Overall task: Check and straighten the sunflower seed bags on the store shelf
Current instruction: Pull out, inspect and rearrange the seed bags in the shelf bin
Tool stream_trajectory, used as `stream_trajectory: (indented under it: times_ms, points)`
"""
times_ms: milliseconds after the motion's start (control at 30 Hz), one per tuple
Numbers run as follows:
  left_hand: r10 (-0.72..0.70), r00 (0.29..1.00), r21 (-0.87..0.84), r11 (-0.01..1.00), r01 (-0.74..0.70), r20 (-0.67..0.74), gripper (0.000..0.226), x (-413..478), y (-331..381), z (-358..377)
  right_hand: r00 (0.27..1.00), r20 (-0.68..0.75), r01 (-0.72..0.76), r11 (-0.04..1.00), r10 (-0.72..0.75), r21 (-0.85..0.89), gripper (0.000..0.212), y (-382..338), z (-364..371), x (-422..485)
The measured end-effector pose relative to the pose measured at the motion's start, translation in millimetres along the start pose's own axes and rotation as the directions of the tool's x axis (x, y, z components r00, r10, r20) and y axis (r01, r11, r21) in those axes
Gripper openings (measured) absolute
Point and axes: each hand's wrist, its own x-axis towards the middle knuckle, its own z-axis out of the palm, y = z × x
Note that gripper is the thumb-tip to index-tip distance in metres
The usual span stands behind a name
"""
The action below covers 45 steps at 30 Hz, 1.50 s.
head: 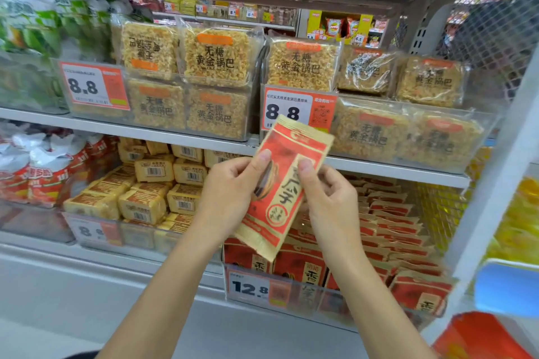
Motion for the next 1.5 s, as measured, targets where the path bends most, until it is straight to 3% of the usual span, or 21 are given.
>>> stream_trajectory:
  times_ms: [100, 233, 400, 533, 633, 767, 1067, 1167, 1233, 1300, 1367, 1400, 1500]
  points:
    - [0.008, 0.991, -0.026, 1.000, -0.012, -0.135, 0.049, -0.3, -2.5, 2.1, 0.989, 0.142, -0.012, 0.993, 0.029, -0.121, 0.019, 2.8, 7.7, -6.4]
    - [0.007, 0.984, 0.022, 1.000, -0.003, -0.176, 0.052, -3.6, -2.1, 2.3, 0.991, 0.134, -0.005, 0.984, 0.029, -0.176, 0.012, 6.3, 11.7, -8.0]
    - [-0.020, 0.989, 0.033, 0.999, 0.026, -0.146, 0.063, -6.0, -0.1, 1.5, 0.986, 0.164, -0.014, 0.986, 0.041, -0.167, 0.011, 5.4, 7.7, -7.4]
    - [-0.125, 0.990, -0.098, 0.988, 0.118, -0.063, 0.046, -9.3, 8.6, -0.6, 0.976, 0.206, -0.047, 0.993, 0.068, -0.104, 0.019, -0.2, 0.8, -5.5]
    - [-0.118, 0.987, -0.168, 0.981, 0.099, -0.109, 0.044, -10.9, 13.7, -2.5, 0.945, 0.320, -0.029, 0.994, 0.062, -0.109, 0.033, -3.6, -3.6, -8.2]
    - [-0.141, 0.977, -0.293, 0.952, 0.089, -0.160, 0.043, -12.4, 18.8, -3.4, 0.921, 0.381, -0.054, 0.996, 0.080, -0.077, 0.025, -0.5, 2.6, -14.1]
    - [-0.138, 0.988, -0.222, 0.968, 0.119, -0.074, 0.055, -12.7, 22.8, -13.0, 0.932, 0.359, -0.048, 0.998, 0.058, -0.037, 0.031, -1.7, 1.0, -16.8]
    - [0.004, 0.993, -0.128, 0.992, -0.020, -0.121, 0.028, -9.0, 21.1, -20.5, 0.976, 0.206, 0.075, 0.996, -0.065, -0.042, 0.036, -2.9, 1.2, -19.3]
    - [0.065, 0.994, -0.149, 0.986, -0.077, -0.088, 0.033, -10.0, 23.4, -20.6, 0.956, 0.137, 0.282, 0.940, -0.260, -0.189, 0.043, -0.4, 3.2, -20.6]
    - [0.048, 0.997, -0.275, 0.961, -0.030, 0.061, 0.037, -15.7, 28.8, -14.0, 0.869, 0.193, 0.491, 0.750, -0.455, -0.444, 0.050, 2.4, 7.0, -22.8]
    - [0.000, 0.993, -0.405, 0.913, 0.047, 0.116, 0.048, -21.5, 31.9, -5.9, 0.809, 0.341, 0.584, 0.599, -0.478, -0.548, 0.061, 5.0, 8.2, -25.0]
    - [-0.037, 0.995, -0.474, 0.877, 0.075, 0.091, 0.045, -22.7, 32.3, -3.4, 0.813, 0.408, 0.581, 0.616, -0.415, -0.532, 0.067, 3.7, 8.1, -25.9]
    - [-0.110, 0.993, -0.548, 0.834, 0.071, -0.039, 0.030, -19.4, 27.6, -5.0, 0.855, 0.482, 0.401, 0.835, -0.192, -0.378, 0.075, -1.1, 5.5, -27.0]
